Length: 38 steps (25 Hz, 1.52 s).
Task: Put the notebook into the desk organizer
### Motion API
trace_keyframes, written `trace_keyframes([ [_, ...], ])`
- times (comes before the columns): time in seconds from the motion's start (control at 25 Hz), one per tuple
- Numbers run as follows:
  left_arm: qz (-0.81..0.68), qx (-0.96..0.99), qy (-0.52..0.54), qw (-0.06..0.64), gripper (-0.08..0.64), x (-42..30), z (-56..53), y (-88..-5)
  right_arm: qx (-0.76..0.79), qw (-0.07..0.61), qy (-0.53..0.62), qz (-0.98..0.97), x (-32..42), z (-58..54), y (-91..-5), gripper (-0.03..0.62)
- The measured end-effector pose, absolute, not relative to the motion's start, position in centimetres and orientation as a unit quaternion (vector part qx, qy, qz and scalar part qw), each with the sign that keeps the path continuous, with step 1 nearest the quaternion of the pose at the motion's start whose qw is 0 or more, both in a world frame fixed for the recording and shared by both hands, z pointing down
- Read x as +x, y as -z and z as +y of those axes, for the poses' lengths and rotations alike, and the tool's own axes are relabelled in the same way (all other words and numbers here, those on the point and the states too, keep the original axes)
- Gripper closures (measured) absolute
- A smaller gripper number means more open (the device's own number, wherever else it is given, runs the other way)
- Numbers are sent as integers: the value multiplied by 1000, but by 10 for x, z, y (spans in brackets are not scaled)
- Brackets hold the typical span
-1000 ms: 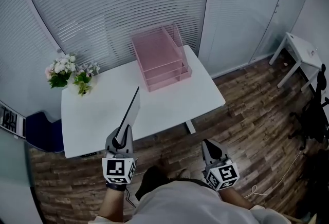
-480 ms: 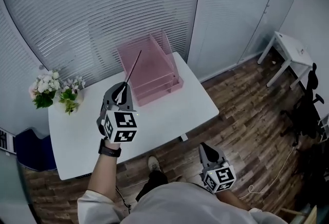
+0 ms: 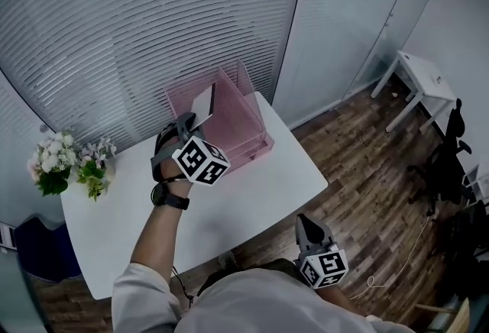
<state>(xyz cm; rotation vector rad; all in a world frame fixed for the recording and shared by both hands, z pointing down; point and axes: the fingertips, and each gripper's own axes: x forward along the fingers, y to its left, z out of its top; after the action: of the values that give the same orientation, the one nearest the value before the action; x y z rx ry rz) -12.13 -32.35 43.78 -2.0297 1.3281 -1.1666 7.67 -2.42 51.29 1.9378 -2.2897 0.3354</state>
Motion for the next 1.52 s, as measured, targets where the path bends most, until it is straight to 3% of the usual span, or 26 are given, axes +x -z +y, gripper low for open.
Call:
trace_keyframes([
  [0.56, 415, -628, 591, 291, 545, -83, -401, -506, 624, 54, -136, -768, 125, -82, -532, 580],
  [1.08, 377, -612, 656, 228, 517, -57, -399, -574, 585, 59, -139, -797, 207, -141, -531, 580],
  [1.36, 331, -645, 670, 155, 454, -53, -394, -581, 576, 57, -145, -803, 215, -157, -534, 580],
  [1.52, 286, -667, 680, 103, 382, -51, -388, -578, 572, 57, -147, -805, 215, -163, -535, 580],
])
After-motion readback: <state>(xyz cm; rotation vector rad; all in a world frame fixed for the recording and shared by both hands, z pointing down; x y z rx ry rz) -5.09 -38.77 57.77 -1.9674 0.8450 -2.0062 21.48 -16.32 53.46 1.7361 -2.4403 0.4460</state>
